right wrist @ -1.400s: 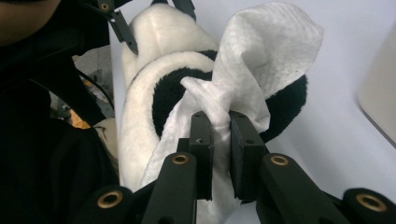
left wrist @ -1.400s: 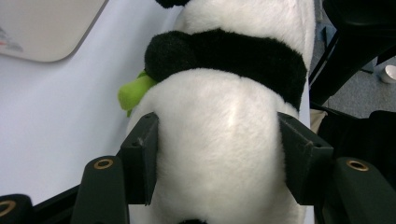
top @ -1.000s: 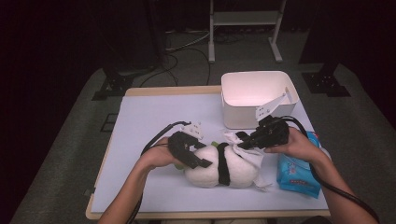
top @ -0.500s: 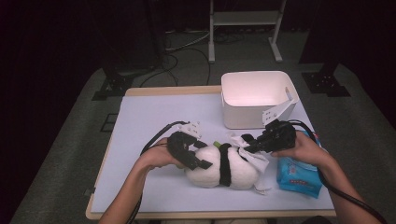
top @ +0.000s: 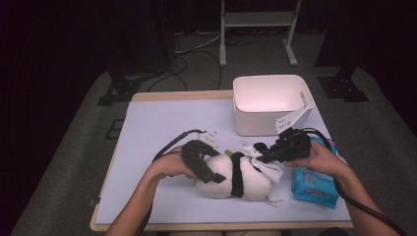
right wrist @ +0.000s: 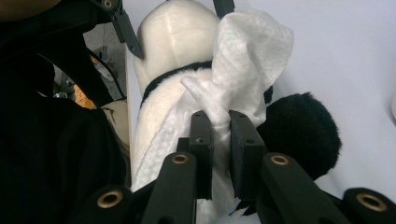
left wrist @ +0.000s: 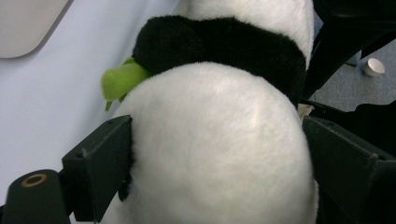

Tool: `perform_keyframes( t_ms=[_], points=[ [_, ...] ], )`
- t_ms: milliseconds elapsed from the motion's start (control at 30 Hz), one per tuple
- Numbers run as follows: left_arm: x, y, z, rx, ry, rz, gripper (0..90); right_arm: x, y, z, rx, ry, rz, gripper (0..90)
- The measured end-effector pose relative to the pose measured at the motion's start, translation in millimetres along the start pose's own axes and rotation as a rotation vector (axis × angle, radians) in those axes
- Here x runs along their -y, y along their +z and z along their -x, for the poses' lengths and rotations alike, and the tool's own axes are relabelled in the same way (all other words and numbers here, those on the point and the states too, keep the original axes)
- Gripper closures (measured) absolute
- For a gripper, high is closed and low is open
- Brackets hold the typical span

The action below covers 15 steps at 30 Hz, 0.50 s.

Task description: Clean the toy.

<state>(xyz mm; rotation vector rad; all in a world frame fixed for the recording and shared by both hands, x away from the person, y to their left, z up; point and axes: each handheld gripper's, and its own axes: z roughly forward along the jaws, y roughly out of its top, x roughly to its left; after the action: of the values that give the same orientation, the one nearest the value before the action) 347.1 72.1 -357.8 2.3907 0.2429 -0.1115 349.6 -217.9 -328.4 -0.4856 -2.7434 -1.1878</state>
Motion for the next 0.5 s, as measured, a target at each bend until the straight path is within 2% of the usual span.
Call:
perform_keyframes(
  t_ms=[33, 167, 267, 500],
  points=[
    [-0.8, 1.7, 0.1, -0.003, 0.006, -0.004, 10.5, -0.2, 0.2, 0.1, 0.0, 0.002, 0.0, 80.3],
    [-2.3, -0.4, 1.0, -0.032, 0.021, -0.004, 29.2, -2.0, 0.8, 0.7, 0.006, 0.001, -0.002, 80.2],
    [-2.9, -5.9, 1.1, -0.066, 0.039, 0.006, 34.1, -4.4, -1.8, 3.4, 0.016, 0.008, 0.01, 80.2],
    [-3.9, -15.5, -0.3, -0.088, 0.052, 0.014, 35.3, -8.9, -4.2, 5.7, 0.021, 0.007, 0.007, 80.2]
  ],
)
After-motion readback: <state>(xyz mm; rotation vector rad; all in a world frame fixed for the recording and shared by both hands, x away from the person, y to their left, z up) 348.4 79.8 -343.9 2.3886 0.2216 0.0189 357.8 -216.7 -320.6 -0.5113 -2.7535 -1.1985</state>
